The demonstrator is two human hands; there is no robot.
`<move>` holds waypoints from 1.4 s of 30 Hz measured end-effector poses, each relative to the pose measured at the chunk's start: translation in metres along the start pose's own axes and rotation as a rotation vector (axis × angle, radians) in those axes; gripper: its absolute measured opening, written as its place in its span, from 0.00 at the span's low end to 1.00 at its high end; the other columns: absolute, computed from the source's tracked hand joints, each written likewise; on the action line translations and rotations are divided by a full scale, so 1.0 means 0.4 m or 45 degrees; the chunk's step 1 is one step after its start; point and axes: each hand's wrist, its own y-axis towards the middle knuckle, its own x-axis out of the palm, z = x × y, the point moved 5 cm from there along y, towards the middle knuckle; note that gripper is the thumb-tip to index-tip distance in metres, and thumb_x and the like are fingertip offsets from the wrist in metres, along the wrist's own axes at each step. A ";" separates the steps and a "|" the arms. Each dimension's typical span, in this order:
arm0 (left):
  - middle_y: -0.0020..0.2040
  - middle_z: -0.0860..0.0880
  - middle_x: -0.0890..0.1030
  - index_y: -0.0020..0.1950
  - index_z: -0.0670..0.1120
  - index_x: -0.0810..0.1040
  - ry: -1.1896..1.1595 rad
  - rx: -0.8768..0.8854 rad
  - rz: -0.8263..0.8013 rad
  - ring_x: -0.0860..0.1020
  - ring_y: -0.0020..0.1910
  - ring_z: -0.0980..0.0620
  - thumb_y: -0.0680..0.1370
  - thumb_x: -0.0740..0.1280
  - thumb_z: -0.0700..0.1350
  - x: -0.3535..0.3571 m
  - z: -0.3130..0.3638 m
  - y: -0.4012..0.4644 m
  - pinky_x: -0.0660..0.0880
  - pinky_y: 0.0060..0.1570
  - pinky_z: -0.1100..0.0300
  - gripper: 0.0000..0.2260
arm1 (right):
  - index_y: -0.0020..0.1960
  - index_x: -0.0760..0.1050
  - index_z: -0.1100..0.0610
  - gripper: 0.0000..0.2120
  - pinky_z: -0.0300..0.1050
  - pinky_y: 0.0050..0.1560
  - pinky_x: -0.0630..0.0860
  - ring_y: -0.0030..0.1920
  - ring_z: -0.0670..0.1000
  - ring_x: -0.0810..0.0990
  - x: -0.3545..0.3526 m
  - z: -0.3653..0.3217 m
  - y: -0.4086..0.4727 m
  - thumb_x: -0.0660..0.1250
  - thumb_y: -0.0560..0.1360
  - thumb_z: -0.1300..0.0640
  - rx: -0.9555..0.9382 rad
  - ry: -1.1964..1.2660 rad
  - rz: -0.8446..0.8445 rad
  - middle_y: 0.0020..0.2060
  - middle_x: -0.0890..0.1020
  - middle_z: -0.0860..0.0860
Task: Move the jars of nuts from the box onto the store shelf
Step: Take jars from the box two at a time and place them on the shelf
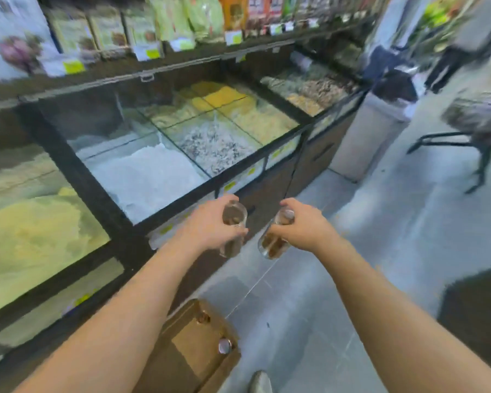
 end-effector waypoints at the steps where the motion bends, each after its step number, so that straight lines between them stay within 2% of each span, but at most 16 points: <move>1: 0.66 0.48 0.79 0.73 0.58 0.70 0.002 0.022 0.015 0.76 0.65 0.45 0.70 0.75 0.62 -0.026 0.055 -0.015 0.74 0.62 0.53 0.34 | 0.72 0.68 0.45 0.31 0.51 0.53 0.77 0.57 0.58 0.77 -0.042 0.004 -0.044 0.71 0.71 0.43 0.025 0.036 0.055 0.60 0.77 0.56; 5: 0.67 0.50 0.79 0.72 0.59 0.71 -0.029 0.148 0.073 0.77 0.65 0.47 0.67 0.75 0.66 -0.096 0.244 -0.070 0.74 0.63 0.51 0.35 | 0.69 0.71 0.45 0.27 0.46 0.45 0.72 0.48 0.55 0.74 -0.196 0.049 -0.211 0.71 0.71 0.44 0.148 0.112 0.233 0.58 0.77 0.54; 7: 0.67 0.52 0.78 0.73 0.59 0.71 0.000 0.253 0.060 0.77 0.65 0.47 0.68 0.75 0.65 -0.106 0.338 -0.100 0.74 0.62 0.51 0.36 | 0.66 0.73 0.42 0.28 0.46 0.49 0.76 0.51 0.55 0.78 -0.264 0.093 -0.294 0.71 0.67 0.41 0.225 0.161 0.290 0.58 0.78 0.53; 9: 0.66 0.52 0.79 0.74 0.59 0.71 0.011 0.327 0.039 0.77 0.64 0.48 0.69 0.76 0.61 -0.094 0.427 -0.131 0.74 0.61 0.53 0.34 | 0.63 0.75 0.43 0.30 0.50 0.54 0.80 0.54 0.55 0.81 -0.333 0.148 -0.379 0.70 0.61 0.39 0.307 0.217 0.374 0.57 0.80 0.52; 12: 0.64 0.51 0.80 0.72 0.59 0.73 -0.033 0.454 -0.031 0.78 0.62 0.50 0.67 0.78 0.61 -0.042 0.550 -0.184 0.74 0.59 0.55 0.35 | 0.67 0.74 0.42 0.29 0.51 0.56 0.79 0.57 0.55 0.80 -0.421 0.220 -0.521 0.72 0.66 0.43 0.416 0.184 0.491 0.58 0.78 0.49; 17: 0.64 0.51 0.80 0.71 0.59 0.74 -0.078 0.614 -0.204 0.78 0.62 0.53 0.67 0.79 0.59 0.091 0.740 -0.311 0.73 0.59 0.57 0.34 | 0.71 0.71 0.41 0.31 0.51 0.57 0.77 0.60 0.55 0.78 -0.519 0.336 -0.780 0.71 0.68 0.42 0.614 0.033 0.629 0.61 0.75 0.50; 20: 0.59 0.53 0.79 0.70 0.58 0.74 -0.131 0.692 -0.323 0.78 0.60 0.54 0.67 0.80 0.56 0.185 0.846 -0.414 0.74 0.53 0.59 0.33 | 0.70 0.73 0.44 0.29 0.48 0.57 0.76 0.61 0.55 0.78 -0.554 0.416 -0.947 0.71 0.70 0.43 0.712 0.024 0.697 0.62 0.76 0.51; 23: 0.60 0.55 0.79 0.70 0.60 0.74 -0.116 0.776 -0.417 0.78 0.54 0.57 0.67 0.80 0.56 0.282 0.948 -0.536 0.73 0.54 0.60 0.32 | 0.69 0.75 0.43 0.33 0.49 0.59 0.78 0.59 0.53 0.81 -0.563 0.502 -1.122 0.71 0.64 0.40 0.788 0.052 0.775 0.63 0.79 0.49; 26: 0.63 0.54 0.81 0.71 0.59 0.74 -0.060 0.880 -0.484 0.79 0.59 0.55 0.67 0.79 0.56 0.379 1.043 -0.673 0.74 0.55 0.60 0.33 | 0.67 0.77 0.45 0.31 0.47 0.57 0.79 0.59 0.52 0.82 -0.551 0.594 -1.301 0.73 0.64 0.42 0.865 0.088 0.823 0.61 0.82 0.48; 29: 0.57 0.54 0.81 0.70 0.60 0.74 -0.035 0.935 -0.557 0.80 0.59 0.53 0.66 0.78 0.57 0.479 1.128 -0.824 0.77 0.57 0.56 0.33 | 0.68 0.76 0.44 0.34 0.50 0.58 0.79 0.59 0.51 0.81 -0.535 0.678 -1.491 0.71 0.62 0.40 0.949 0.069 0.848 0.62 0.81 0.47; 32: 0.59 0.56 0.81 0.69 0.61 0.74 0.001 1.038 -0.659 0.79 0.60 0.56 0.65 0.77 0.59 0.586 1.217 -0.989 0.77 0.56 0.56 0.33 | 0.70 0.74 0.42 0.34 0.49 0.56 0.80 0.59 0.52 0.80 -0.509 0.761 -1.691 0.70 0.64 0.41 1.061 0.084 0.852 0.64 0.79 0.48; 35: 0.61 0.56 0.81 0.69 0.63 0.74 0.020 1.171 -0.742 0.80 0.55 0.57 0.66 0.75 0.59 0.693 1.307 -1.161 0.77 0.48 0.59 0.31 | 0.71 0.74 0.42 0.33 0.50 0.56 0.80 0.58 0.52 0.80 -0.482 0.824 -1.903 0.71 0.65 0.41 1.174 0.088 0.932 0.64 0.77 0.49; 39: 0.64 0.55 0.79 0.72 0.60 0.72 0.017 1.347 -0.894 0.78 0.54 0.55 0.70 0.75 0.55 0.834 1.415 -1.394 0.77 0.52 0.57 0.31 | 0.72 0.71 0.40 0.32 0.50 0.55 0.79 0.57 0.53 0.78 -0.424 0.902 -2.178 0.72 0.68 0.41 1.389 0.155 1.022 0.59 0.74 0.48; 42: 0.66 0.54 0.79 0.74 0.60 0.70 0.085 1.492 -0.977 0.79 0.53 0.53 0.71 0.76 0.57 0.932 1.486 -1.552 0.77 0.50 0.56 0.32 | 0.73 0.70 0.39 0.32 0.51 0.56 0.79 0.60 0.53 0.78 -0.368 0.941 -2.375 0.71 0.69 0.39 1.569 0.188 1.073 0.61 0.74 0.48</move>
